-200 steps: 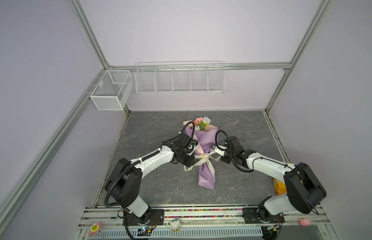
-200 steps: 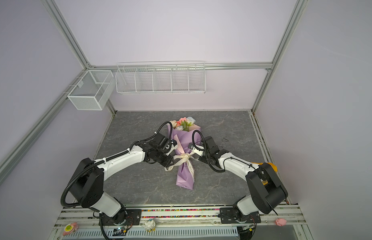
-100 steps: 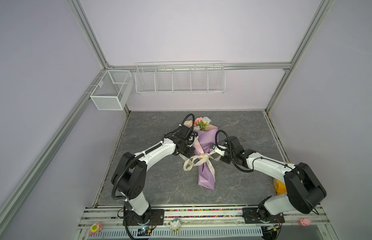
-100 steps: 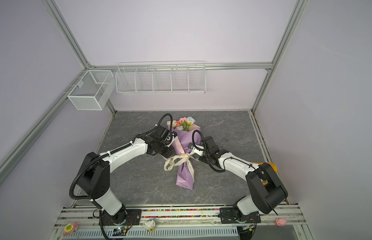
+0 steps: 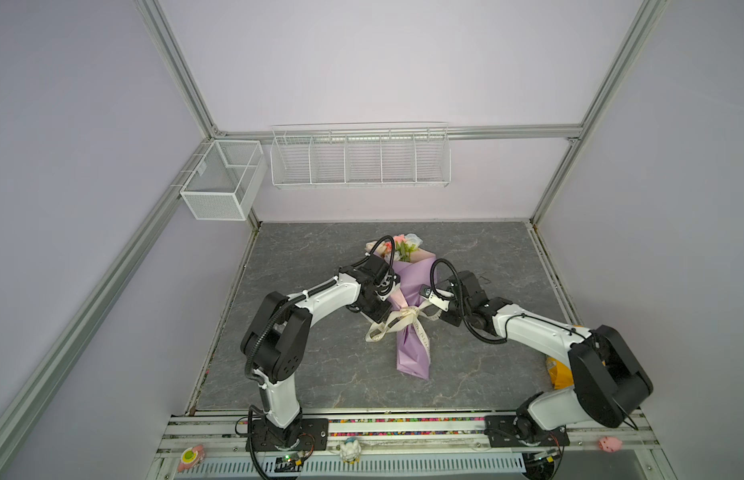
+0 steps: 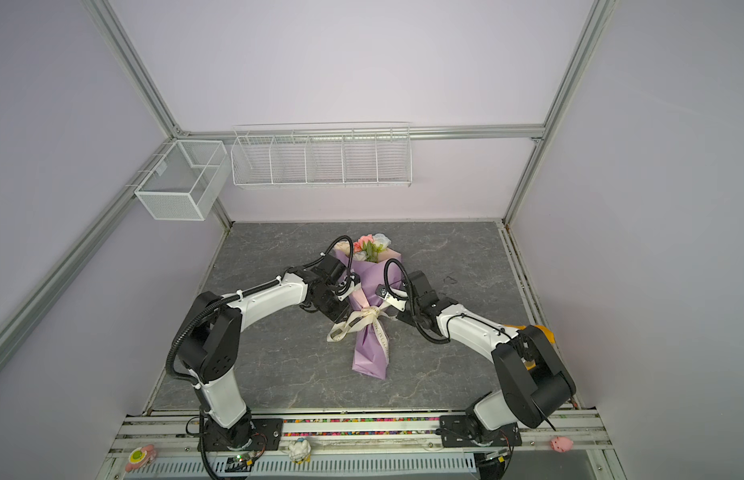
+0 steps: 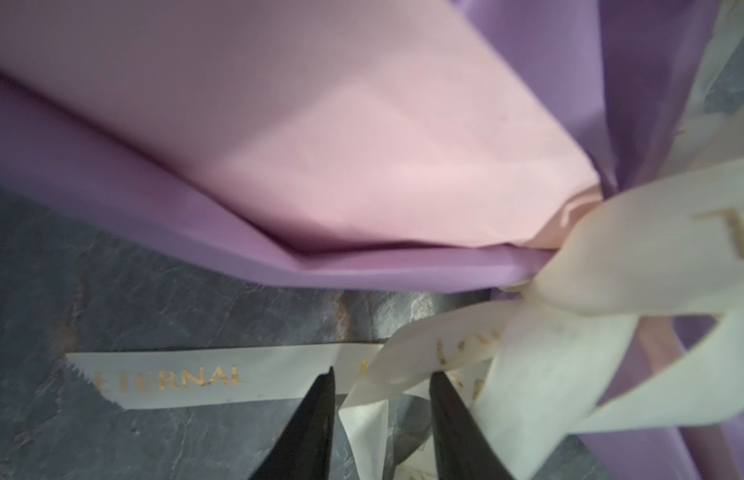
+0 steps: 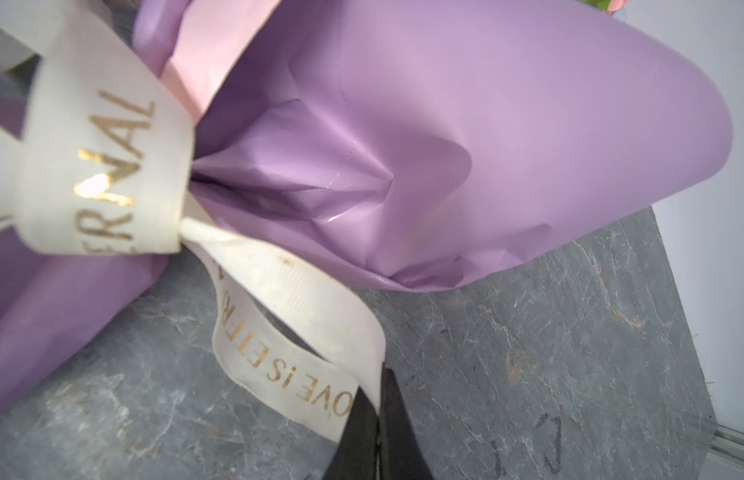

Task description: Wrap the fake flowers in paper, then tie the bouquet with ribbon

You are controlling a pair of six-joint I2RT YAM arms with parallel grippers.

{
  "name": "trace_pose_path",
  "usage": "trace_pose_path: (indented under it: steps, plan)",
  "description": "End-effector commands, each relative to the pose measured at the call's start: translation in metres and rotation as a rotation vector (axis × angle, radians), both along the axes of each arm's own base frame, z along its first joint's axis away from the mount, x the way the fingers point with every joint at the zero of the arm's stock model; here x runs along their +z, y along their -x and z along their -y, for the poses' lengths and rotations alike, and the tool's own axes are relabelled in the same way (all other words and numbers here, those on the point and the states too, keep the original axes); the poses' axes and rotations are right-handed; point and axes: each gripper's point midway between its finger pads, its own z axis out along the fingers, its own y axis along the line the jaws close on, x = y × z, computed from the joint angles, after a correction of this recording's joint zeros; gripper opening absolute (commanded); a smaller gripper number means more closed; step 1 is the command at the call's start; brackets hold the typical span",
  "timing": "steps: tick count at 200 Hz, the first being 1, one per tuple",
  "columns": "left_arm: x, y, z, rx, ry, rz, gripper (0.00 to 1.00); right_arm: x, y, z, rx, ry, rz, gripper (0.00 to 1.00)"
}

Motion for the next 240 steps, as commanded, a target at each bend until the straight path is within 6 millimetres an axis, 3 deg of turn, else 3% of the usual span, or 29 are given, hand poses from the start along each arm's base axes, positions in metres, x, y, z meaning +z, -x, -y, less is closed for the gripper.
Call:
trace_pose_path:
  steps: [1, 60, 103, 133, 171, 200, 240]
  plan:
    - [0.01, -0.002, 0.01, -0.041, 0.041, 0.002, 0.39, 0.001, 0.0, -0.004, 0.008, -0.012, -0.017, 0.07]
    - [0.011, 0.012, 0.02, -0.112, 0.099, -0.062, 0.4, 0.0, 0.0, -0.004, 0.009, -0.013, -0.021, 0.07]
    - [0.004, 0.003, 0.019, -0.092, 0.058, -0.056, 0.4, 0.0, 0.0, -0.005, 0.012, -0.015, -0.024, 0.07]
    - [0.003, 0.002, 0.02, -0.103, 0.057, -0.058, 0.31, -0.001, 0.0, -0.005, 0.012, -0.014, -0.026, 0.07]
    - [0.015, 0.003, 0.019, -0.086, 0.076, -0.034, 0.0, -0.002, -0.001, -0.002, -0.003, 0.0, -0.023, 0.07]
    - [0.031, 0.003, 0.02, -0.04, 0.129, 0.001, 0.0, -0.006, -0.001, 0.003, -0.021, 0.016, -0.029, 0.07]
    - [0.028, 0.007, 0.006, 0.062, 0.133, -0.022, 0.0, -0.01, 0.001, 0.009, -0.038, 0.033, -0.034, 0.07]
